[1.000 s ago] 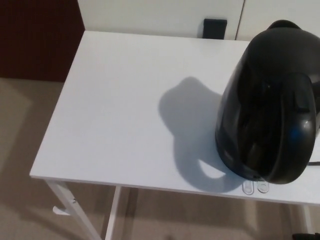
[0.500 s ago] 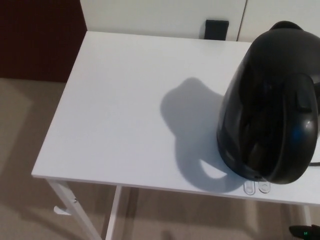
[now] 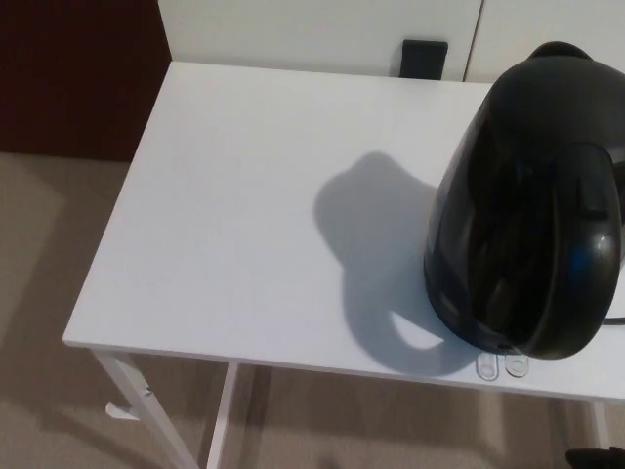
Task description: The robot walk towards a table in front and click the button on the base of the boilling pot using its left middle finger
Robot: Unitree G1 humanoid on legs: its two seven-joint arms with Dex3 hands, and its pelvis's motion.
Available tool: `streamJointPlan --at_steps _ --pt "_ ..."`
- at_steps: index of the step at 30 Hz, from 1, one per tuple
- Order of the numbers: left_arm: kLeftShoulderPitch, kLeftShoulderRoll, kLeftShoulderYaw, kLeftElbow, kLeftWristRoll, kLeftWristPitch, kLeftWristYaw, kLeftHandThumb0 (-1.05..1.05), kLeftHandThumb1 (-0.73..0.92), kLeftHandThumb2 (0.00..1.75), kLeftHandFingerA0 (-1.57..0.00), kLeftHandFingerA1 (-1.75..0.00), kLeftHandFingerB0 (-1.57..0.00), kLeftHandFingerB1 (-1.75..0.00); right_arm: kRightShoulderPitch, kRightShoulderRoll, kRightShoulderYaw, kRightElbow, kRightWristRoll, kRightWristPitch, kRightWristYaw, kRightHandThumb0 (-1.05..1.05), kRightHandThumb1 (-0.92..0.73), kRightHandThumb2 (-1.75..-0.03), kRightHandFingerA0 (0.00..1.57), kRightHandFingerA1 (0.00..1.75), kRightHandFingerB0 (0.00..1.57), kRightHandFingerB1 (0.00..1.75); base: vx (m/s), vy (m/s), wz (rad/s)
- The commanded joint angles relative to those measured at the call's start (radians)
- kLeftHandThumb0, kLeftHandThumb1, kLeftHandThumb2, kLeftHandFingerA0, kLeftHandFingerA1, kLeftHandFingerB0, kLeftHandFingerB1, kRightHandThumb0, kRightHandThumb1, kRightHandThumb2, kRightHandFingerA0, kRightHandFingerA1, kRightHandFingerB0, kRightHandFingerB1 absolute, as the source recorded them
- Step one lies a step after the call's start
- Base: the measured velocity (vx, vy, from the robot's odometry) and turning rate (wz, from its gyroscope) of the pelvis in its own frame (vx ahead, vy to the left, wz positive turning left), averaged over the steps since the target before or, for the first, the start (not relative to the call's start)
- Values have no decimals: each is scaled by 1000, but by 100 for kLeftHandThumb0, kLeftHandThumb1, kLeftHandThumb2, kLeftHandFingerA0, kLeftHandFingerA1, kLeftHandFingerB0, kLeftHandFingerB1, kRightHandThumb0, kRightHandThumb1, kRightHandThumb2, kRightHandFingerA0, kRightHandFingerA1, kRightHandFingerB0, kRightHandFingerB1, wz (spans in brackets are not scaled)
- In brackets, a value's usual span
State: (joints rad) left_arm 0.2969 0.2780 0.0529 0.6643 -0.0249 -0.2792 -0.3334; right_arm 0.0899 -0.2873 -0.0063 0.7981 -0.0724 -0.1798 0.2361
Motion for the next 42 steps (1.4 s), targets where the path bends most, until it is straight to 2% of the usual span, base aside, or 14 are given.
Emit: streamJointPlan --at_steps 1,16,32,42 --pt "16 4 14 6 -17 11 -16 -20 44 57 -58 -49 -41 -42 14 -23 2 14 -9 -13 3 -25 -60 -58 58 44 36 36 0 0 0" --pt "1 -4 26 6 -24 25 -12 -17 43 55 -59 -50 -43 -42 0 -20 3 1 -11 2 1 -25 -59 -57 58 44 36 36 -6 -7 1" --pt "4 0 25 -25 -7 36 -10 -18 44 56 -59 -50 -42 -42 -11 -22 8 5 -8 3 3 -27 -58 -57 55 43 36 36 -35 -265 5" --pt "-4 9 12 -22 10 31 -5 -21 43 57 -59 -50 -42 -42 -11 -25 11 -8 -8 8 6 -26 -59 -57 58 44 37 36 57 105 -6"
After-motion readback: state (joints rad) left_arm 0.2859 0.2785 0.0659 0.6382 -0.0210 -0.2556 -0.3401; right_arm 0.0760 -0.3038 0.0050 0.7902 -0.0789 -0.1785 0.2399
